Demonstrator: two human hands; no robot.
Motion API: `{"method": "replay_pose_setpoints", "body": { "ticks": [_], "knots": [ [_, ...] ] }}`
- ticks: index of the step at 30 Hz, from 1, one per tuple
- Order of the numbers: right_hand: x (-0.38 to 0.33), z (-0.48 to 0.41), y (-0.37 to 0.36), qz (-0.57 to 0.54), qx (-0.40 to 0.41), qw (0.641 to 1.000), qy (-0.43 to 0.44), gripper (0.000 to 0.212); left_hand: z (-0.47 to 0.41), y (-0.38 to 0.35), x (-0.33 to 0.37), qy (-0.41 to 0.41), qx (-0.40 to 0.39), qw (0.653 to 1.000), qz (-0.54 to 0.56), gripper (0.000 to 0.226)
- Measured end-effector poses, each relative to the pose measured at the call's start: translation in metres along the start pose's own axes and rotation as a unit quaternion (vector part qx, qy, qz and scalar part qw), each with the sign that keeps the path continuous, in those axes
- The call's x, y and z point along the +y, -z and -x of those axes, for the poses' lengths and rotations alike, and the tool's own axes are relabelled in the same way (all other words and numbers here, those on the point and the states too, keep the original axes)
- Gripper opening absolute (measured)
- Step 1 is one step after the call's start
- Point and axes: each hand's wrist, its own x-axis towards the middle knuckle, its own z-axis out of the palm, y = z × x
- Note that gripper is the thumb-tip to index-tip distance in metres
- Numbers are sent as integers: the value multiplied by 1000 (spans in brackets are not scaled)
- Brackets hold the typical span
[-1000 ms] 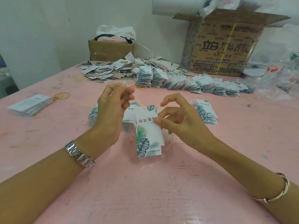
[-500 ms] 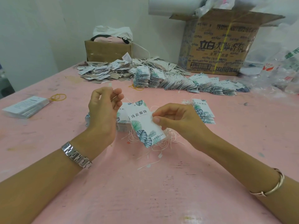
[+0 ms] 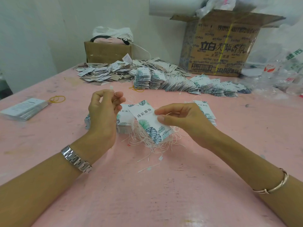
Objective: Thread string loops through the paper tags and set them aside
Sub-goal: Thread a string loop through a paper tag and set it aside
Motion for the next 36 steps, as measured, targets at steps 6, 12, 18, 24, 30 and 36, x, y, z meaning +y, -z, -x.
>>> {"method": "replay_pose_setpoints", "body": {
  "ticks": [6, 12, 18, 24, 30, 36],
  "knots": [
    [-1, -6, 14, -22, 42, 999, 5, 17, 2, 1, -3, 0, -10, 998, -69, 13],
    [-6, -15, 39, -51, 84, 995, -21, 22, 5, 1, -10, 5, -83, 984, -155, 6],
    [-2, -26, 84, -14, 216, 975, -48, 10, 9, 0, -16, -30, -119, 974, -191, 11],
    [26, -39, 125, 94, 362, 927, -35, 13, 17, 0, -18, -86, -169, 958, -215, 7],
    [57, -39, 142, 173, 404, 895, -75, 18, 18, -1, -19, -96, -179, 956, -213, 7],
    [64, -31, 139, 314, 367, 873, -61, 9, 20, -1, -20, -104, -194, 951, -217, 8]
  ]
}}
